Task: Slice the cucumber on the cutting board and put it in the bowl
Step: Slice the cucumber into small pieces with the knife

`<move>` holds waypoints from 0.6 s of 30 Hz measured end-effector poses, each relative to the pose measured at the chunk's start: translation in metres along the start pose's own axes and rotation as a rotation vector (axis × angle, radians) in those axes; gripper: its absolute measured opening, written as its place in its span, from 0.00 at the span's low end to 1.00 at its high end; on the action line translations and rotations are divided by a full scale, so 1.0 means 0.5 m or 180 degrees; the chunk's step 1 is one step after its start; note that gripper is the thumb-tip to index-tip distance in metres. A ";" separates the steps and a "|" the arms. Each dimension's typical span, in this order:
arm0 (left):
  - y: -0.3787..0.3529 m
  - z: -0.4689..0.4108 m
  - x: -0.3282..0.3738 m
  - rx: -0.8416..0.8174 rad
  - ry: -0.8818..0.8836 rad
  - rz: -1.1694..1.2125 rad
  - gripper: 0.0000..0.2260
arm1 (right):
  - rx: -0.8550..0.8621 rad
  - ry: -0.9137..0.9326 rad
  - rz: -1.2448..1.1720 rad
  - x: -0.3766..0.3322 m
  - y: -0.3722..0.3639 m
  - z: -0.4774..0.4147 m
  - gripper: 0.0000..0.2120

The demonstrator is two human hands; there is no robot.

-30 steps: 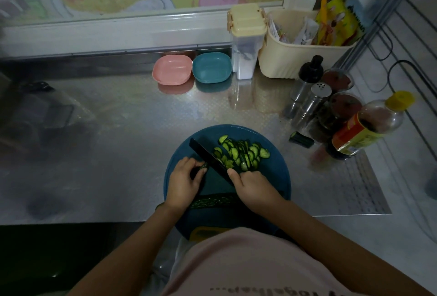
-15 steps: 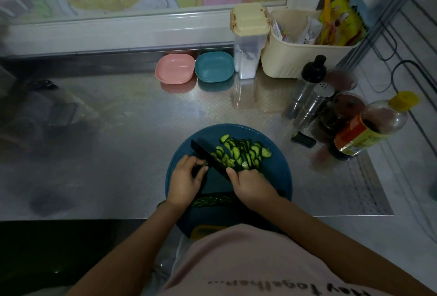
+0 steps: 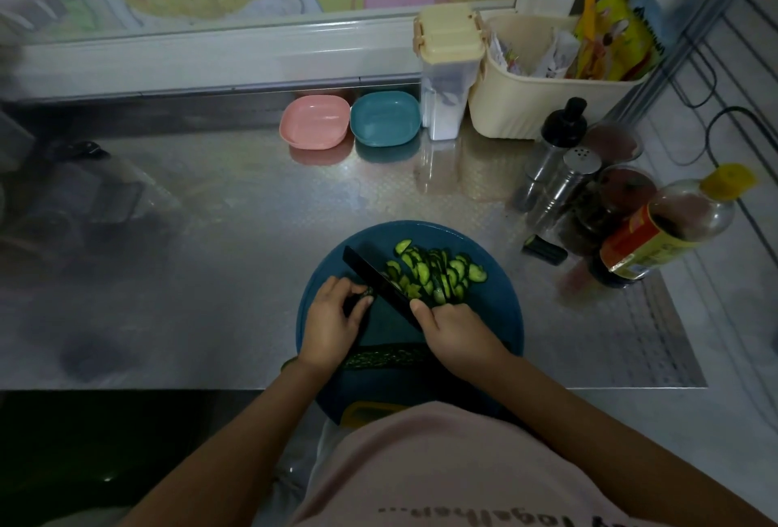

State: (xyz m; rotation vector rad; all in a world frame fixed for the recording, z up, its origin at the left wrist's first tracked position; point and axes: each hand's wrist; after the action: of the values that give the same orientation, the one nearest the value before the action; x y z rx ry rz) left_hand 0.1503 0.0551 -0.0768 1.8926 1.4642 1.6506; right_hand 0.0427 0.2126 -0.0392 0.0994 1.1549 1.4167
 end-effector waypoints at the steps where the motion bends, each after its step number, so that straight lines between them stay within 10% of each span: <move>1: 0.000 0.000 -0.001 -0.0001 -0.0002 -0.0012 0.03 | 0.0001 0.0015 -0.0009 0.000 0.000 0.001 0.30; 18: -0.001 -0.001 0.003 0.0067 -0.0017 -0.0057 0.04 | -0.0041 0.0020 0.0087 -0.004 -0.006 -0.008 0.30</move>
State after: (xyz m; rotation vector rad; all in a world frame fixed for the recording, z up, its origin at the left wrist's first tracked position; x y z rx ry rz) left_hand 0.1497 0.0561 -0.0761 1.8879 1.4980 1.6274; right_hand 0.0427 0.2082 -0.0421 0.1021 1.1533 1.4493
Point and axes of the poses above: each hand's wrist, its own z-axis away from the middle knuckle, its own y-axis out of the back of the hand, x = y × z, and after that the axes turned 15 degrees about -y, right-handed
